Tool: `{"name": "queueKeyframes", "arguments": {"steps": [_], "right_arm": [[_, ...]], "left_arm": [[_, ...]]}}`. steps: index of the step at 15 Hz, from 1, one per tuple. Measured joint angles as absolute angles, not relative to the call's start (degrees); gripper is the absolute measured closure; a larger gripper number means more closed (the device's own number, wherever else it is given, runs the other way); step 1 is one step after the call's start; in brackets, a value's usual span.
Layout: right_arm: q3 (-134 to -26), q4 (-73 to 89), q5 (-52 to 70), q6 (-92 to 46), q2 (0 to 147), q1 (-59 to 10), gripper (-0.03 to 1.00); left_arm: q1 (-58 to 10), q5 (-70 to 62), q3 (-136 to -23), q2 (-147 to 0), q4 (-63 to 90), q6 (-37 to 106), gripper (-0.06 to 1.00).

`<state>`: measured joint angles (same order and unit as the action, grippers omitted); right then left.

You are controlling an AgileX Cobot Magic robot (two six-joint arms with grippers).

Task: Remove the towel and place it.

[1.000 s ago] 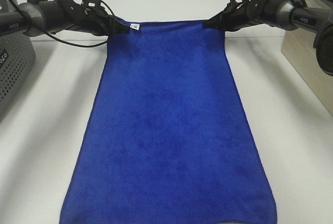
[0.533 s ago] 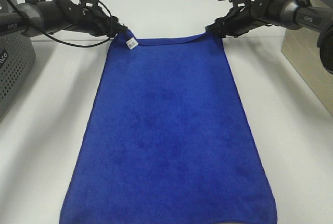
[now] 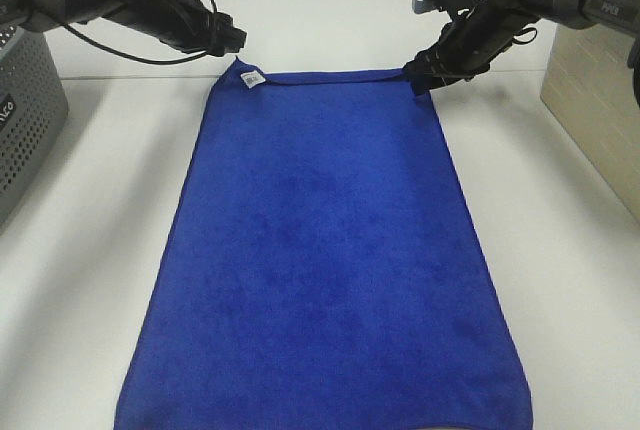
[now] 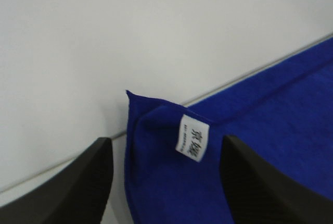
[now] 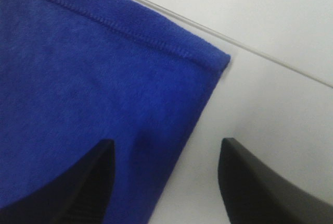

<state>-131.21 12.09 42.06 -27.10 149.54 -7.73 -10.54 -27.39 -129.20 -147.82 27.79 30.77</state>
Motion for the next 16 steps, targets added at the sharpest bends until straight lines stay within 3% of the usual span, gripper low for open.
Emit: {"name": "queueKeyframes", "arguments": {"steps": [3,7,10,16], "right_arm": [[-131.2,12.2,52.7,-23.4,143.8,-7.7,0.38],[-131.2,13.1,65.3,-20.9,135.3,-7.7,0.35],[-131.2,11.1,67.9,-15.1,128.4,-7.7,0.24],[-131.2,9.6,69.7,-8.5,118.1,-2.0,0.22]], "left_arm": [[-10.5,-40.1,-129.3,-143.3,20.9,21.5,0.35],[-10.3,-54.4,-129.3,-136.2,14.3,11.1,0.22],[-10.2,-60.6,-129.3,-130.5,13.2,9.3,0.2],[-2.2,-69.3,-129.7,-120.9,7.5,1.9,0.2]]}}
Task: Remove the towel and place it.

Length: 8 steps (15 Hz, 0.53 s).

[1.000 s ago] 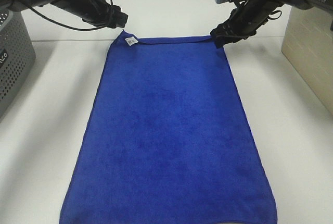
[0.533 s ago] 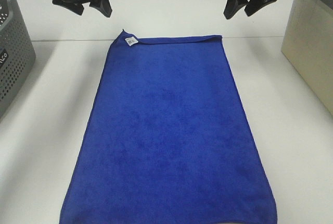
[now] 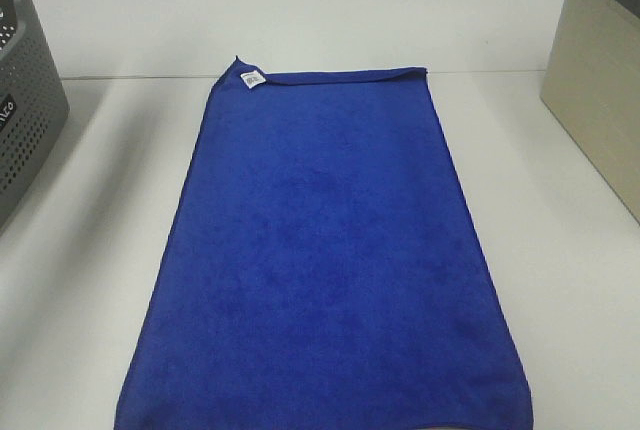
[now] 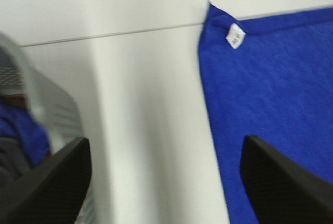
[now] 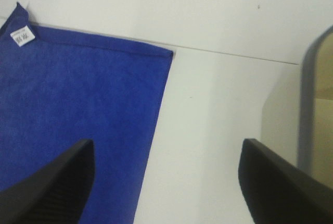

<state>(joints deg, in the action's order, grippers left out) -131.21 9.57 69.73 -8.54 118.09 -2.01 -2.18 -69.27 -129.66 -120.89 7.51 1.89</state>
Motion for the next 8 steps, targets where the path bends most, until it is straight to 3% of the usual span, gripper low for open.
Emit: {"name": "queueKeyframes", "arguments": {"steps": [4,8], "right_arm": [[-130.5,10.3,69.6,-6.7,114.5,4.4,0.22],[-115.9,7.2,69.6,-6.8,104.7,4.2,0.22]], "left_arm": [[4.9,-69.4,-129.7,-118.4,6.0,0.7,0.2],[5.8,-69.4,-121.9,-112.1,4.6,0.5,0.2]]}}
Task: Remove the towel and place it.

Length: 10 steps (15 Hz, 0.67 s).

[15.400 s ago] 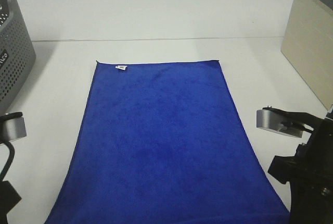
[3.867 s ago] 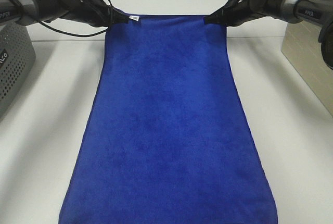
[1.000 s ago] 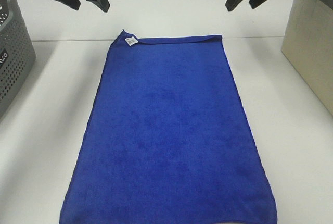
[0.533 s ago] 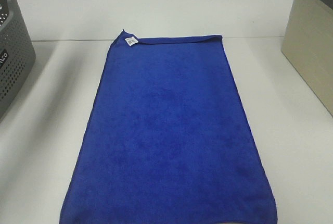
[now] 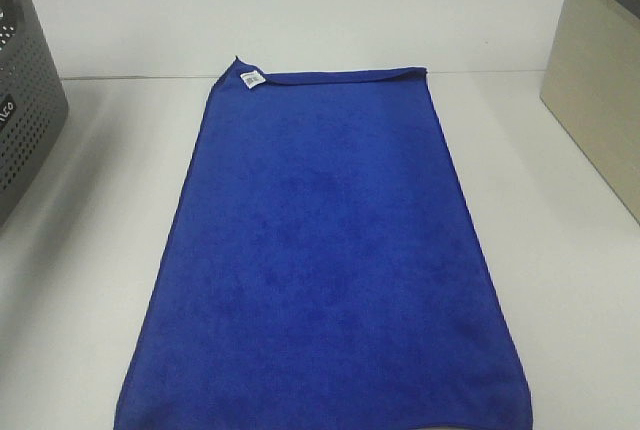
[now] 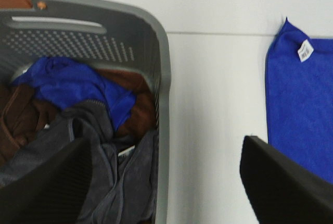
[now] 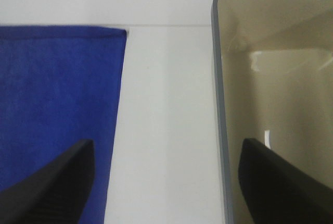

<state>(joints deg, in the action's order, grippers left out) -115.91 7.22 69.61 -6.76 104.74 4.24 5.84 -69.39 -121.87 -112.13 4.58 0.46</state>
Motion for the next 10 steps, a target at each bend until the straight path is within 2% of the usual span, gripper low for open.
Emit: {"name": "queueKeyframes", "arguments": {"steps": [1,2,3,4,6,7,10], "right_arm": [[-109.4,6.1,69.6,-6.8,100.3,4.2,0.22],[-96.1,4.6,69.6,-6.8,89.0,4.2,0.22],[-90.0,4.6,69.6,-6.8,82.6,4.2,0.22],[-90.0,4.6,69.6,-6.8,82.6,4.2,0.22],[-77.9,4.9,69.9,-6.8,71.0,4.2,0.22],[-67.4,4.9,69.9,-6.8,58.8,4.2,0.22],[-56.8,4.9,70.0,-6.5,42.3,4.2,0.22]], "left_arm": [[5.8,-69.4,-115.6,-107.9,2.7,0.5,0.2],[5.8,-69.5,-102.6,-99.5,-0.4,0.5,0.2],[5.8,-69.6,-96.9,-94.8,-1.4,0.5,0.2],[5.8,-69.6,-96.9,-94.8,-1.4,0.5,0.2],[5.8,-69.7,-86.6,-85.9,-3.0,0.5,0.2],[5.8,-69.8,-78.8,-76.8,-4.5,0.5,0.2],[5.8,-69.9,-69.4,-64.1,-4.0,1.1,0.2]]}}
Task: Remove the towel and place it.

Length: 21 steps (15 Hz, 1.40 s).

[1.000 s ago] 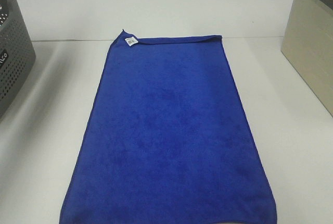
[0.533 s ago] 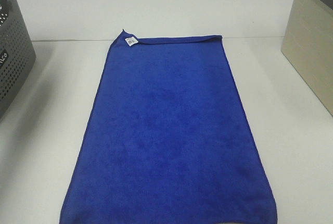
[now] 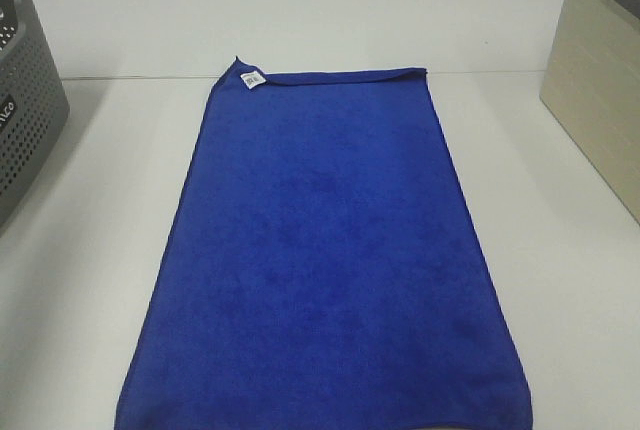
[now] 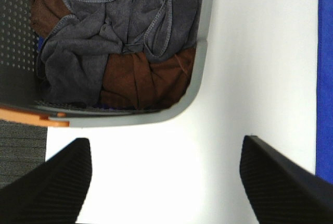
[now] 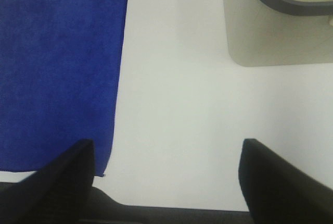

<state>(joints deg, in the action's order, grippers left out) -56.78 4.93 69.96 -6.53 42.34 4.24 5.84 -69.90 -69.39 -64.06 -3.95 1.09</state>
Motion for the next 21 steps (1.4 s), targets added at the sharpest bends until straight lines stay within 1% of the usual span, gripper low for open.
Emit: {"name": "queueKeyframes", "arguments": {"steps": [4,6,10,11,12,15,18,21], "right_arm": [[-48.5,4.9,70.0,-3.3,24.2,4.2,0.22],[-45.3,4.6,70.0,-2.7,16.8,4.2,0.22],[-40.2,3.2,68.9,-2.3,9.5,4.2,0.22],[-39.0,3.2,68.2,-2.3,7.9,4.2,0.22],[-37.6,3.2,67.2,-2.3,5.7,4.2,0.22],[-37.1,3.2,65.8,-4.1,4.9,4.2,0.22],[-33.7,3.3,65.5,-4.9,4.9,4.2,0.22],[-29.6,4.9,62.8,-5.4,4.9,4.2,0.22]], "left_arm": [[5.8,-69.2,-60.3,-49.9,-4.0,3.8,0.2],[5.8,-65.9,-53.6,-41.9,-3.7,4.6,0.2],[5.8,-59.1,-41.8,-29.4,0.5,7.8,0.2],[4.3,-58.9,-39.4,-26.2,0.7,9.3,0.2],[1.1,-59.3,-36.7,-21.3,1.0,10.0,0.2],[0.7,-60.3,-34.1,-12.0,0.9,7.4,0.2],[0.7,-61.1,-31.7,-3.0,0.9,5.0,0.2],[0.7,-62.6,-30.6,0.3,0.7,3.5,0.2]]}}
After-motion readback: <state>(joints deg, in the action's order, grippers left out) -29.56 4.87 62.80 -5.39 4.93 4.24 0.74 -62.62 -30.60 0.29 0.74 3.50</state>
